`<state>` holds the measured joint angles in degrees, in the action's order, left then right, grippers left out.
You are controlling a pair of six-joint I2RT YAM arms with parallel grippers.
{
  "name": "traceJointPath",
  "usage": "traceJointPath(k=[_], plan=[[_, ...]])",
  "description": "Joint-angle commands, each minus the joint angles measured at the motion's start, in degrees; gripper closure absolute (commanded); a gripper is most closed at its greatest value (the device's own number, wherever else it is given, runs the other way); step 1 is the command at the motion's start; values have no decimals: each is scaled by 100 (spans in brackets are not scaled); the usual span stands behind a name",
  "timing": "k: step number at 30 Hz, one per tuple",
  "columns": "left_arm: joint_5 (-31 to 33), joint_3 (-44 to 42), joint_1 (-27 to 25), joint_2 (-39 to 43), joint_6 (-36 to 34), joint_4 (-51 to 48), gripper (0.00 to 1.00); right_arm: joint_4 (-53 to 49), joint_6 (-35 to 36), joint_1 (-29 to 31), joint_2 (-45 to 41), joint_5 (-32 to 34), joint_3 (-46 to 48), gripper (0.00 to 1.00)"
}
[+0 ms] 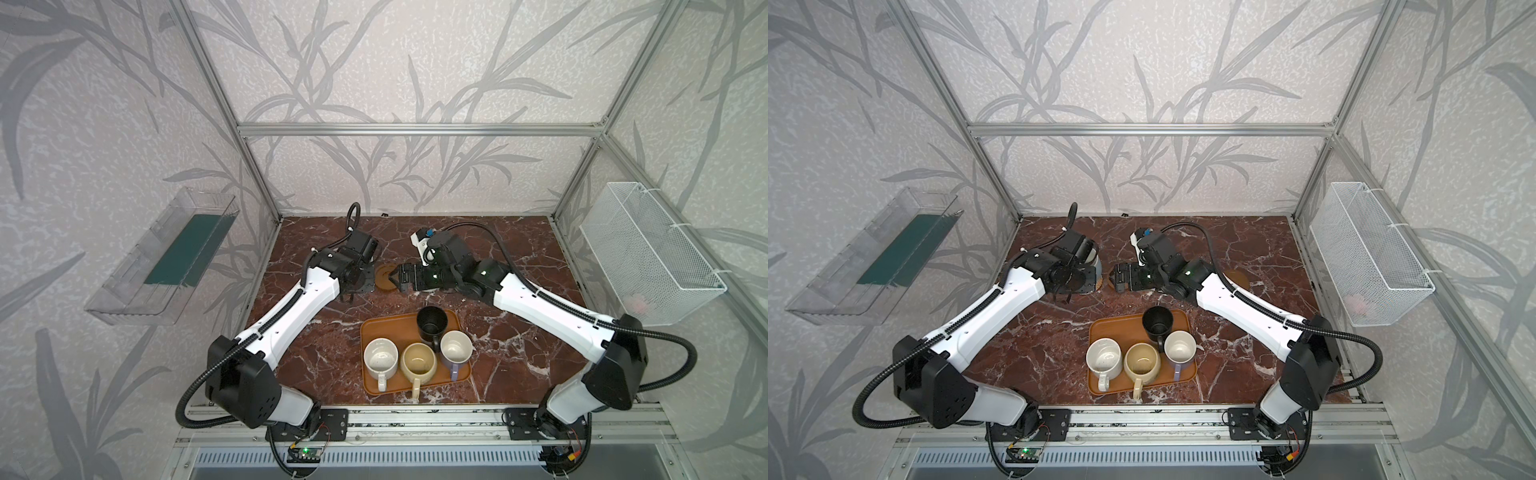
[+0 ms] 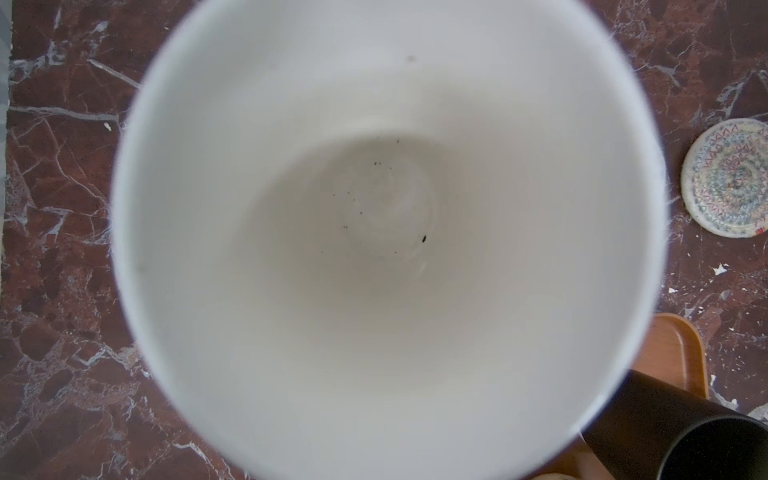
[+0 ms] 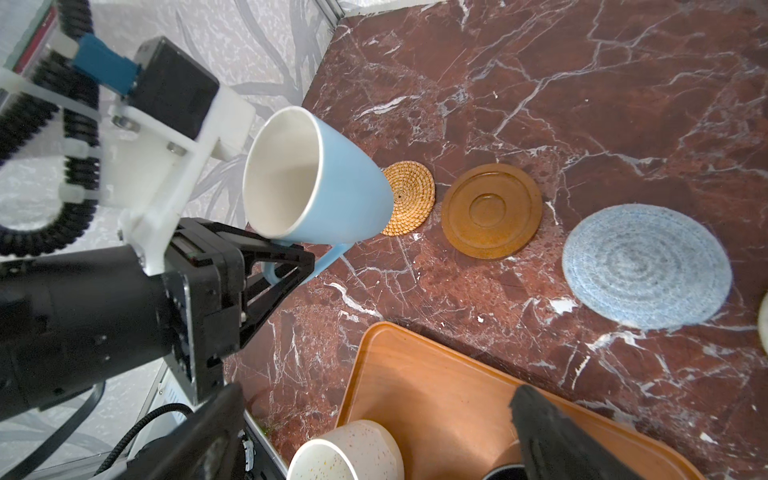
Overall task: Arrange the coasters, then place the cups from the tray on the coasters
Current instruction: 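Lift the white mug and carry it toward the small woven rattan coaster, then lower the white mug onto the rattan coaster and open the left gripper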
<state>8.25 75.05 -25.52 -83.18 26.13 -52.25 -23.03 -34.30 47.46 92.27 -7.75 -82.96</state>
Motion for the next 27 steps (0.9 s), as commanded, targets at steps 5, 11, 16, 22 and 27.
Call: traceJointPath(k=[5, 11, 16, 22, 27], plan=[[-23, -18, 424, -252, -337, 578, 100, -187, 107, 1, 723, -82, -726, 1], [-190, -99, 717, -595, -403, 802, 100, -158, 58, -1, 1283, -256, -1110, 1], [-254, -148, 867, -839, -484, 921, 100, -200, 21, 0, 1678, -400, -1425, 1], [-485, -46, 1075, -1218, -590, 907, 100, -176, 29, -13, 1861, -409, -1495, 1], [-337, -131, 1075, -1301, -648, 1130, 100, -226, 80, -18, 1927, -429, -1516, 1]])
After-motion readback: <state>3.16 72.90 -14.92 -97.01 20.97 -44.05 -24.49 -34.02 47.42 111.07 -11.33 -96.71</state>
